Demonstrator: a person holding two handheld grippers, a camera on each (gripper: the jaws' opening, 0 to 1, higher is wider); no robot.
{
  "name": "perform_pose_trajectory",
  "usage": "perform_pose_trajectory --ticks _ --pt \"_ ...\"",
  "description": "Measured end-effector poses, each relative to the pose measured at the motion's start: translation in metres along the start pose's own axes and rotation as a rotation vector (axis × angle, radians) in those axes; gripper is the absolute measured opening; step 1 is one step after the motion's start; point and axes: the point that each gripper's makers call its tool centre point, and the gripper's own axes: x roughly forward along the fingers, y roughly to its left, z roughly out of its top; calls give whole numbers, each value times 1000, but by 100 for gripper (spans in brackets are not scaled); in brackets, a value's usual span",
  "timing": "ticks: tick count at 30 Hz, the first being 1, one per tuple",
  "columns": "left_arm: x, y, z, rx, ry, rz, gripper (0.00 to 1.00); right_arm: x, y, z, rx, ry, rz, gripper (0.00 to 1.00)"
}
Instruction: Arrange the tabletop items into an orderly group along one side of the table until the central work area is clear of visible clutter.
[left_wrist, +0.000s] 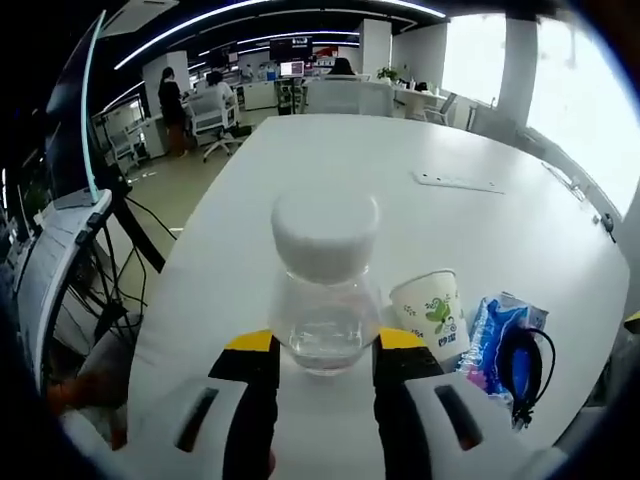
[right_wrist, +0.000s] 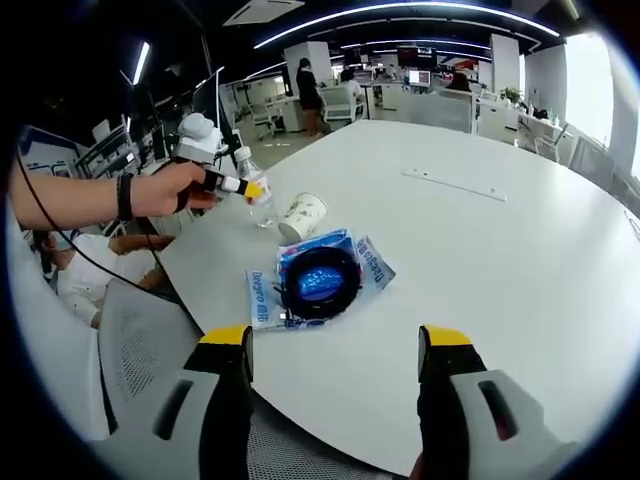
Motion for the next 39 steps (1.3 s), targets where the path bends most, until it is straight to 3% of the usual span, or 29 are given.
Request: perform_pose_trajectory --ticks 6,13,16,20,22,23,24,27,31,39 --pt "-3 3 0 97 -42 -71 42 0 1 -2 -6 7 -1 66" --pt "-7 1 4 195 -80 -164 39 0 3 -2 -9 9 1 66" --pt "-8 -4 2 194 -83 -214 34 0 5 -3 -16 13 3 66" --pt "-8 -2 -3 176 -75 -198 31 0 6 -3 -24 20 6 66" --pt "-9 -2 -9 176 -56 -184 23 1 6 -2 -23 18 7 66" --pt "-10 4 -14 214 -36 -143 9 1 6 -2 -23 18 6 66" --pt "-10 3 -12 206 -63 -136 0 1 6 -2 -24 18 6 66" --pt "-9 -2 -14 170 -55 -146 1 1 7 -1 -25 19 7 66" --pt "-6 3 -18 139 -34 -118 12 1 8 0 -31 19 12 67" --pt "-7 -1 -17 59 -41 -136 34 2 9 0 -26 17 13 67"
